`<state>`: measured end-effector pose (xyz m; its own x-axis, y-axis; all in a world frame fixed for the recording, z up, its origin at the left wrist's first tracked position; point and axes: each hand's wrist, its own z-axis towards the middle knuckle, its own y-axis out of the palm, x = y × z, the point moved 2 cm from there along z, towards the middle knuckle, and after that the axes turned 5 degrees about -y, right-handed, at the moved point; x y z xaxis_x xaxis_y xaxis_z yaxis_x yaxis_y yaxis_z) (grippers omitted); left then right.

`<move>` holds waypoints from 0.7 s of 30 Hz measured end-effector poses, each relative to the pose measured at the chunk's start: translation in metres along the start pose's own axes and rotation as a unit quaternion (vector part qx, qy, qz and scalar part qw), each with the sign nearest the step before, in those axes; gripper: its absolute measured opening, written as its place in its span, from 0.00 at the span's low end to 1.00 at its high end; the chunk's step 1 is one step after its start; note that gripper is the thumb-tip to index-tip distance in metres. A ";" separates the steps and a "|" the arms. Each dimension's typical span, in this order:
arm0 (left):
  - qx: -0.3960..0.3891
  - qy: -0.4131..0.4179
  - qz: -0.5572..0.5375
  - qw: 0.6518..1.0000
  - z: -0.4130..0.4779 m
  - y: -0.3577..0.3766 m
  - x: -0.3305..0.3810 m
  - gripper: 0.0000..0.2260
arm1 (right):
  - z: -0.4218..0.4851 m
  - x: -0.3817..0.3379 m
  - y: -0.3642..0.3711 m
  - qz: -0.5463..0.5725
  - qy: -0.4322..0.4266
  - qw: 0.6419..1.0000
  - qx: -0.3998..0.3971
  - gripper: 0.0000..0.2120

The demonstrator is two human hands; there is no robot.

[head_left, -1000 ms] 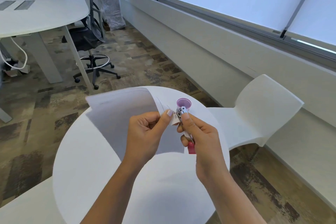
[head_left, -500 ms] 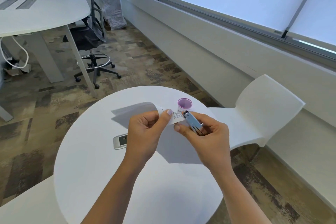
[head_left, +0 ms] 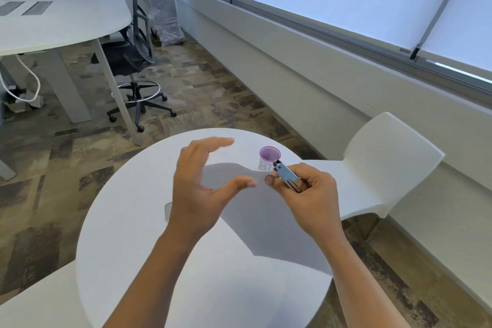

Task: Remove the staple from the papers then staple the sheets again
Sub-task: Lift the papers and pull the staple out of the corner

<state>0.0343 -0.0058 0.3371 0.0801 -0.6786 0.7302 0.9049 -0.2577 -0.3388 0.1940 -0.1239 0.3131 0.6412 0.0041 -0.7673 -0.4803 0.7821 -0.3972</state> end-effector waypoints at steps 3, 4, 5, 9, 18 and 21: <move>-0.114 0.041 0.011 0.993 0.007 0.005 -0.003 0.19 | 0.003 -0.001 0.001 -0.005 0.000 1.000 -0.026 0.11; -0.135 0.048 0.009 0.990 0.008 0.008 -0.004 0.15 | 0.004 -0.001 0.001 -0.005 -0.001 1.000 -0.030 0.11; -0.142 0.055 0.007 0.988 0.009 0.010 -0.003 0.12 | 0.004 -0.001 0.002 -0.004 -0.003 0.999 -0.034 0.12; -0.135 0.043 -0.033 0.989 0.008 0.012 -0.006 0.07 | 0.004 -0.002 0.003 0.004 -0.003 0.999 -0.041 0.14; -0.096 -0.149 -0.080 0.981 0.009 0.018 -0.008 0.02 | 0.011 -0.003 0.001 0.002 -0.028 0.999 -0.035 0.18; -0.070 -0.209 -0.071 0.973 0.011 0.020 -0.010 0.08 | 0.012 -0.008 0.000 0.003 -0.032 0.999 0.031 0.11</move>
<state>0.0559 0.0034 0.3292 0.1476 -0.2986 0.9429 0.8553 -0.4401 -0.2733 0.1960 -0.1168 0.3255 0.6766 0.0473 -0.7348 -0.4475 0.8189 -0.3593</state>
